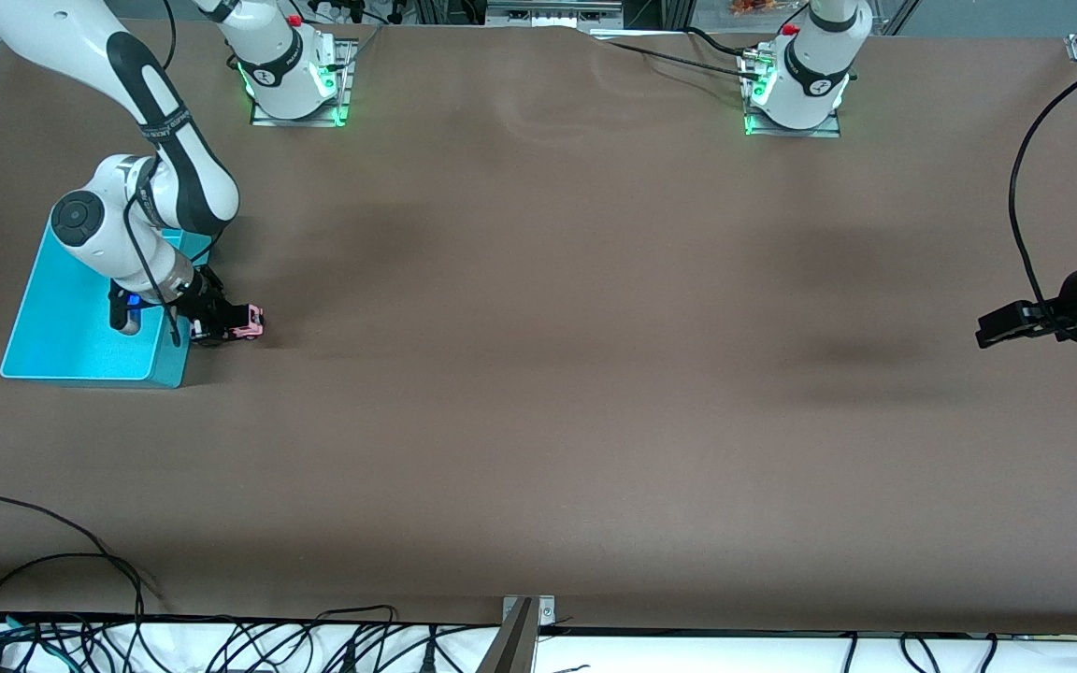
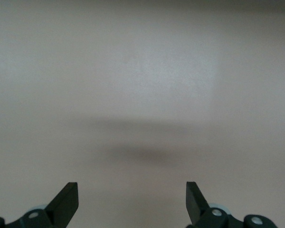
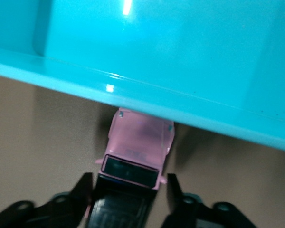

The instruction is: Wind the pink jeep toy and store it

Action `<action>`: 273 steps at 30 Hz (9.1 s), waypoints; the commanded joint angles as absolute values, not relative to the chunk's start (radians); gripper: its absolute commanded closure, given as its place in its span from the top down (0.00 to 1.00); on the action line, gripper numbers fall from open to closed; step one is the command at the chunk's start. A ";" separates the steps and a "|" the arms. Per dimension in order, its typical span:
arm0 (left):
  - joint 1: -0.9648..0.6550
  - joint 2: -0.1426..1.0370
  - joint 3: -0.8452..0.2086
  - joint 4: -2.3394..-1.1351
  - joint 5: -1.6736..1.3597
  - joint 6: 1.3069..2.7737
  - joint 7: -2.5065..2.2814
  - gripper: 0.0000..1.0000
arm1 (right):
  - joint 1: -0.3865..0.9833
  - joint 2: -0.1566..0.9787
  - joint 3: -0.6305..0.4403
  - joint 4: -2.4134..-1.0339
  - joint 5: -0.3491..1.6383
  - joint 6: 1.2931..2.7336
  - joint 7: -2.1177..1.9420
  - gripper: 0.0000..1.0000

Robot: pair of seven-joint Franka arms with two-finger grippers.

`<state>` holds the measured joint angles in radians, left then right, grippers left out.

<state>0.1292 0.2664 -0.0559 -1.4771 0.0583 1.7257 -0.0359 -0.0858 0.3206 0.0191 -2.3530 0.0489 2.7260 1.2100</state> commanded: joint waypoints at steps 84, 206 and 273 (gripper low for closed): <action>0.137 0.252 -0.058 -1.493 0.037 1.720 -0.017 1.00 | -0.242 0.279 -0.225 -2.174 -0.161 2.188 0.072 0.00; 0.137 0.253 -0.058 -1.493 0.037 1.720 -0.018 1.00 | 0.084 0.025 -0.120 -1.552 0.080 1.543 0.127 1.00; 0.137 0.198 -0.061 -1.474 0.006 1.720 -0.011 1.00 | 0.026 0.041 -0.043 -1.557 -0.026 1.566 -0.080 1.00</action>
<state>0.1292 0.2143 -0.0559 -1.4764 0.0268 1.7258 -0.0355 0.0335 0.0310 -0.0464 -1.5812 -0.0157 1.5660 -0.0480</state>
